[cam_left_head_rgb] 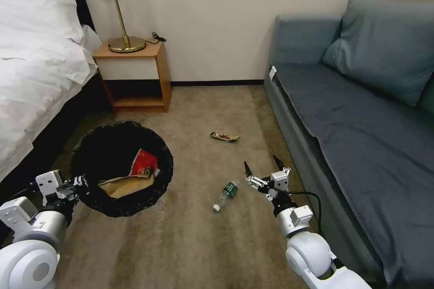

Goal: Pick up the trash bin, then pick up the garbage on the floor and place it into the trash bin.

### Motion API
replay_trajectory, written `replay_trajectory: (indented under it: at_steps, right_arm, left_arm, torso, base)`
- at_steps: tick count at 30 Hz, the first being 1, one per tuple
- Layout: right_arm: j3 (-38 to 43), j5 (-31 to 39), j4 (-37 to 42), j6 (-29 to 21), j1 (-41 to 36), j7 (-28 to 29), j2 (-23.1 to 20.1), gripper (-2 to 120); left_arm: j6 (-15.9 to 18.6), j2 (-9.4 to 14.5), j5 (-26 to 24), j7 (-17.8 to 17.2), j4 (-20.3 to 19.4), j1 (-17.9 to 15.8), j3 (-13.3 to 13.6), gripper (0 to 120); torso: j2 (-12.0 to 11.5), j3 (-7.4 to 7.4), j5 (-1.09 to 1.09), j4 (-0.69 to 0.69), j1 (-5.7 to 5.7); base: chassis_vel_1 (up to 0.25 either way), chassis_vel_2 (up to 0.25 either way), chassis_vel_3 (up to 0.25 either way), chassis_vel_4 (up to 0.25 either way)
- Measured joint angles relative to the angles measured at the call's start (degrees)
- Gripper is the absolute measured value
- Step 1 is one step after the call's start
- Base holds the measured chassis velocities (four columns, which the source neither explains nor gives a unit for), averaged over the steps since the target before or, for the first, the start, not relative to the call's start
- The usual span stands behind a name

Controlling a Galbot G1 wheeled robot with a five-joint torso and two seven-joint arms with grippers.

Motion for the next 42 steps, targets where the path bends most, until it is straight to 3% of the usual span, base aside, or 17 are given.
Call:
replay_trajectory:
  at_steps: [38, 41, 42]
  right_arm:
    - [-1.7, -1.1, -1.0, 0.1, 0.0, -0.5, -1.4, 100]
    - [-2.4, -2.2, -1.4, 2.2, 0.4, -1.5, -2.1, 100]
    - [-3.2, -2.7, -1.7, 3.4, 1.5, -4.6, -4.1, 100]
  left_arm:
    - [0.0, 0.2, -0.2, -0.1, -0.2, -0.3, 0.2, 1]
    - [0.0, 0.1, 0.0, -0.1, -0.1, -0.4, 0.5, 1]
    - [0.0, 0.0, 0.1, -0.1, 0.2, -0.6, 0.7, 1]
  torso:
    - [0.0, 0.0, 0.0, -0.01, 0.0]
    - [0.0, 0.0, 0.01, -0.01, 0.0]
    - [0.0, 0.01, 0.02, -0.01, 0.0]
  base:
    - [-0.079, 0.076, 0.078, -0.079]
    - [-0.06, 0.064, 0.054, -0.047]
    - [-0.054, 0.01, 0.031, -0.034]
